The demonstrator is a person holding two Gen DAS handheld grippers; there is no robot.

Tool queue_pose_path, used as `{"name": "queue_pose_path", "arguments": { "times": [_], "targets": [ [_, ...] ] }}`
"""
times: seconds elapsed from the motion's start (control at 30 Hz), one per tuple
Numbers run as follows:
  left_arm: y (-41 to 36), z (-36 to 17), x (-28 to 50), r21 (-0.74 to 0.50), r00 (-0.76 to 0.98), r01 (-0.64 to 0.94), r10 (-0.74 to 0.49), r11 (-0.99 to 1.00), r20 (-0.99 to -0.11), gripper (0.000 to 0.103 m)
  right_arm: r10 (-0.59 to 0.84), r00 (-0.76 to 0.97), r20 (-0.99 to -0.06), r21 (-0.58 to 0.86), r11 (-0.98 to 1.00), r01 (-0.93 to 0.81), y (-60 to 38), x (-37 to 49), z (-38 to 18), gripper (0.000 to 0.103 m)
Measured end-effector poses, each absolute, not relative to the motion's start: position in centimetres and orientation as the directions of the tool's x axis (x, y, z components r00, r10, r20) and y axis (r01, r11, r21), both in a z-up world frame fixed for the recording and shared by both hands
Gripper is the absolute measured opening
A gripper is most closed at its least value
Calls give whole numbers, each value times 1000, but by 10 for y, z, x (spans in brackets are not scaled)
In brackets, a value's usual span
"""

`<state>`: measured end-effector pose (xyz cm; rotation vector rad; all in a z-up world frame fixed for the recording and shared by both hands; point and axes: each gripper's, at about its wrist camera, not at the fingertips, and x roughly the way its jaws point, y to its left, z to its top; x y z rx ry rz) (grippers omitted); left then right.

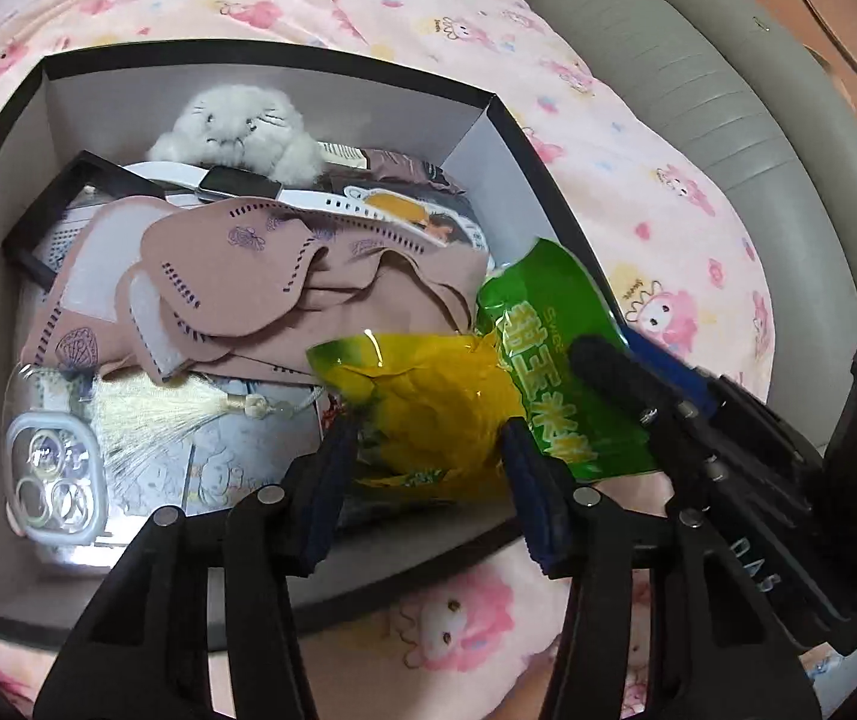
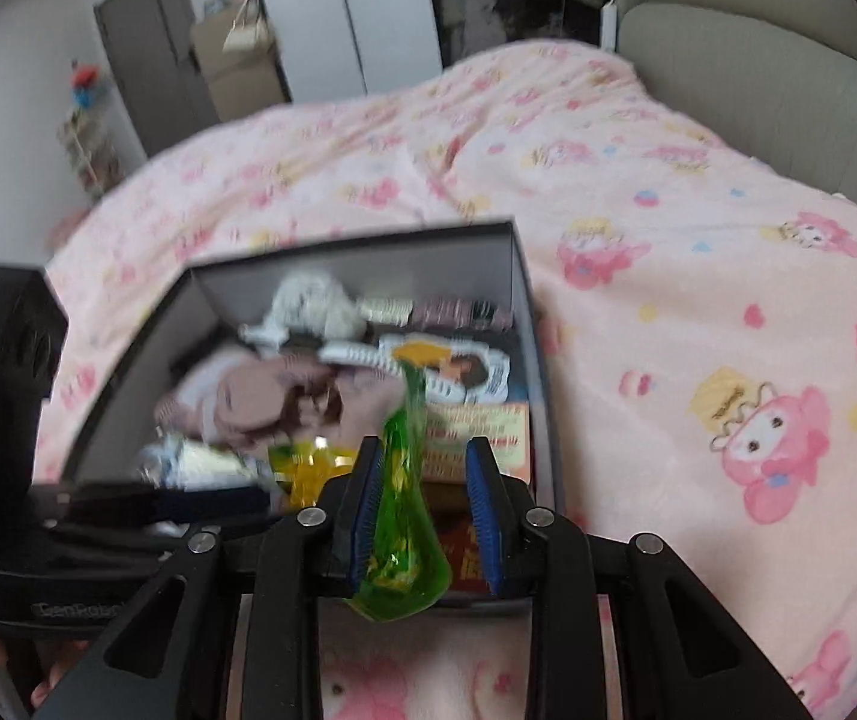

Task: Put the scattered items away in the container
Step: 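Lower the packet into the box beside the masks and open the right gripper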

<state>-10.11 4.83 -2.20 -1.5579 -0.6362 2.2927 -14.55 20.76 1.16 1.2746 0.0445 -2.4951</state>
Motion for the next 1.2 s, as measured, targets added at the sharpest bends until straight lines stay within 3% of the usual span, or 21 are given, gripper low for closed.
{"name": "queue_pose_path", "arguments": {
  "times": [0.2,0.37,0.7,0.87,1.03,1.2],
  "targets": [
    [35,-9,-93,-567,-418,7,513,-824,-750,50,-366,-492,-790,246,-924,292,220,-147,8,25],
    [38,-16,-97,-494,-400,15,448,-869,-800,48,-337,-485,-807,203,-929,308,209,-145,6,25],
    [48,-22,-114,-530,-393,29,478,-847,-785,51,-296,-488,-821,173,-944,281,209,-151,-2,27],
    [46,-15,-111,-622,-437,2,558,-783,-705,50,-284,-574,-768,137,-949,285,210,-145,15,28],
    [47,-15,-119,-543,-431,34,478,-839,-766,48,-275,-539,-796,131,-948,291,206,-151,7,30],
    [49,-24,-122,-566,-421,44,498,-824,-758,48,-268,-515,-814,140,-951,274,208,-154,1,30]
  ]
}}
